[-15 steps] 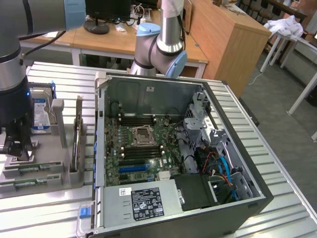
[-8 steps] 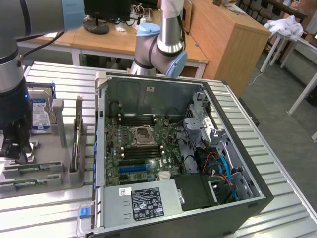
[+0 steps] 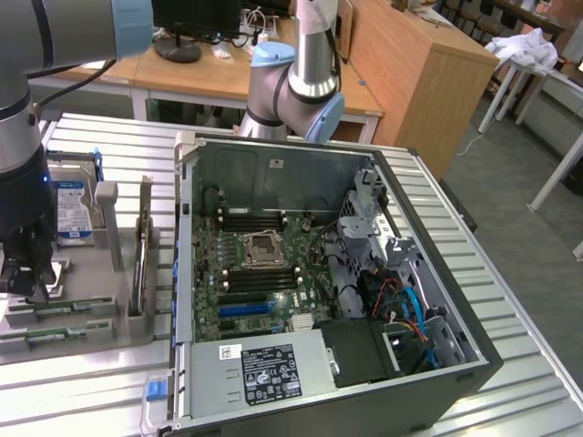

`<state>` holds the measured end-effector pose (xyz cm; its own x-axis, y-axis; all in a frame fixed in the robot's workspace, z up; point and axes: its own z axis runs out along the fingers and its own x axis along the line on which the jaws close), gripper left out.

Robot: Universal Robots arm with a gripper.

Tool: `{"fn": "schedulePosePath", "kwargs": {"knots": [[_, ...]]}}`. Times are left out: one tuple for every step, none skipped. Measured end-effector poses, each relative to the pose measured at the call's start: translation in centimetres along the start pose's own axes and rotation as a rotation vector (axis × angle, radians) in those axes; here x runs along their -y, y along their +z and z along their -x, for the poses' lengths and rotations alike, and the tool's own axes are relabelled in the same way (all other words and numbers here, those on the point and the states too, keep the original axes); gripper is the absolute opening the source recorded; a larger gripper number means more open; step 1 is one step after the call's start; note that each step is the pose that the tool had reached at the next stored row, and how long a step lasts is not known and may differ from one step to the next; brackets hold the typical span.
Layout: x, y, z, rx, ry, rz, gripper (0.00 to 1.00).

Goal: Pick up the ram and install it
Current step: 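Pick up the ram and move it above insertion slot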

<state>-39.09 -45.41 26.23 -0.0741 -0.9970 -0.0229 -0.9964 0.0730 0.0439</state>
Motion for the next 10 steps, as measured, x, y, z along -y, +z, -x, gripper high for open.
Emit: {"fn": "schedulePosePath", "kwargs": {"knots": [[0.0,0.0,0.0,0.0001,0.0,0.0,0.3],[0.0,0.0,0.0,0.0001,0.0,0.0,0.3],[0.01,0.03,-0.01,0.0001,0.0,-0.0001,0.3],[0.01,0.09,-0.01,0.0002,0.0,-0.0002,0.3],[0.01,0.16,-0.01,0.0001,0.0,-0.0001,0.3],[0.01,0.24,-0.02,0.0,0.0,0.0,0.3],[0.02,0.35,-0.03,0.0,0.0,-0.0001,0.3],[0.02,0.45,-0.03,0.0001,0.0,0.0,0.3],[0.03,0.56,-0.04,0.0001,0.0,0.0,0.3],[0.03,0.65,-0.04,0.0,0.0,0.0,0.3]]}}
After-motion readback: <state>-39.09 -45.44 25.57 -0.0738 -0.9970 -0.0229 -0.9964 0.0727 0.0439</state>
